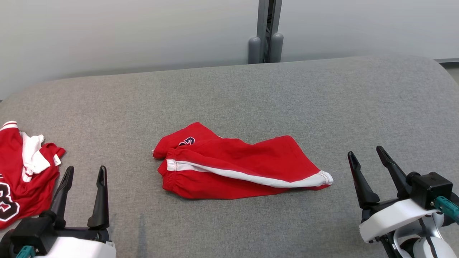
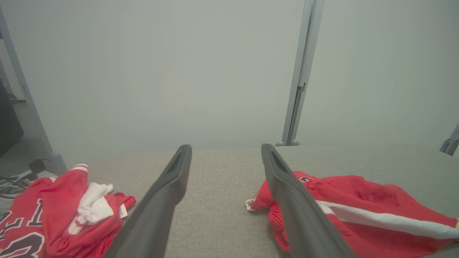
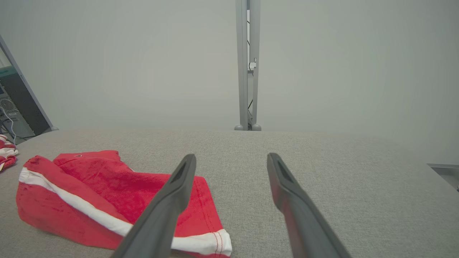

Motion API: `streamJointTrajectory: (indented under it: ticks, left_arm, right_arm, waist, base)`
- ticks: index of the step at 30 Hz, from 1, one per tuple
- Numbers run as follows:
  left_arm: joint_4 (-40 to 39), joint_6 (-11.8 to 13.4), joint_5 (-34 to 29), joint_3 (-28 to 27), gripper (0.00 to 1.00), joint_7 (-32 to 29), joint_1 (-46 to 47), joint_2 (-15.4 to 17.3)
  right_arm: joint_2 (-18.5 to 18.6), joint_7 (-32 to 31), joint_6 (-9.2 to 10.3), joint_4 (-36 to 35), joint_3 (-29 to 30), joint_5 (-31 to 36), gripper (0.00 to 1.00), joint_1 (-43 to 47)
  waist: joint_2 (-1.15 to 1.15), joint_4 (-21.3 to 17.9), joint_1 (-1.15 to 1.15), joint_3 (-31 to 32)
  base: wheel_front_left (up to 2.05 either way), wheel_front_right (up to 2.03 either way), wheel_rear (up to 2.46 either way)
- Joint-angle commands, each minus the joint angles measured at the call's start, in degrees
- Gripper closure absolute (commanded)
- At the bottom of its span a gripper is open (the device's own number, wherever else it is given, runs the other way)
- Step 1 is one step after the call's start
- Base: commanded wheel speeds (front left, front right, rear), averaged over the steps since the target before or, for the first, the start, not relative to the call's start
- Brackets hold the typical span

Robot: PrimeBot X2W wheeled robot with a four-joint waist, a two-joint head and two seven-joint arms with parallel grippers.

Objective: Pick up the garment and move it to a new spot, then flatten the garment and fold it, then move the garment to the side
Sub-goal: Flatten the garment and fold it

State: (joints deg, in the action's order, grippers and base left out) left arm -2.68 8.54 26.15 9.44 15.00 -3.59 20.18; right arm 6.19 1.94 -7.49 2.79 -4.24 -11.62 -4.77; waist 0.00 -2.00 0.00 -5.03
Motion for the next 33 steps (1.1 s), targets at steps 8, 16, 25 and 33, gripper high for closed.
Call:
streamJointTrajectory:
  ticks: [8, 16, 25, 33]
  left_arm:
    - [1.4, -0.9, 0.5, 0.4, 0.0, 0.1, 0.4, 0.4]
    - [2.0, -1.2, 0.4, 1.3, 0.0, -1.0, 2.3, 0.4]
    - [4.2, -7.6, 3.0, 7.5, 0.0, -9.8, 8.1, 0.6]
    - [9.3, -12.9, 6.9, 11.9, 0.0, -18.8, 12.5, 0.9]
  right_arm:
    - [-0.1, -0.2, -0.01, -0.8, 0.3, -0.4, 0.0, 0.8]
    - [-0.2, 0.3, -0.01, -1.1, 0.4, -1.0, 0.0, 0.3]
    - [-0.7, 0.7, -0.01, -0.9, 0.0, -1.5, 0.0, -0.4]
    - [-1.3, 1.9, -0.01, 0.3, -0.8, -2.3, 0.0, -0.8]
  waist:
    - [0.0, -0.1, 0.0, 0.1]
    - [0.0, -0.1, 0.0, -0.8]
    - [0.0, -0.9, 0.0, -3.1]
    - [0.0, -3.3, 0.0, -5.1]
  base:
    - [0.0, 0.0, 0.0]
    - [0.0, 0.0, 0.0]
    - [0.0, 0.0, 0.0]
    - [0.0, 0.0, 0.0]
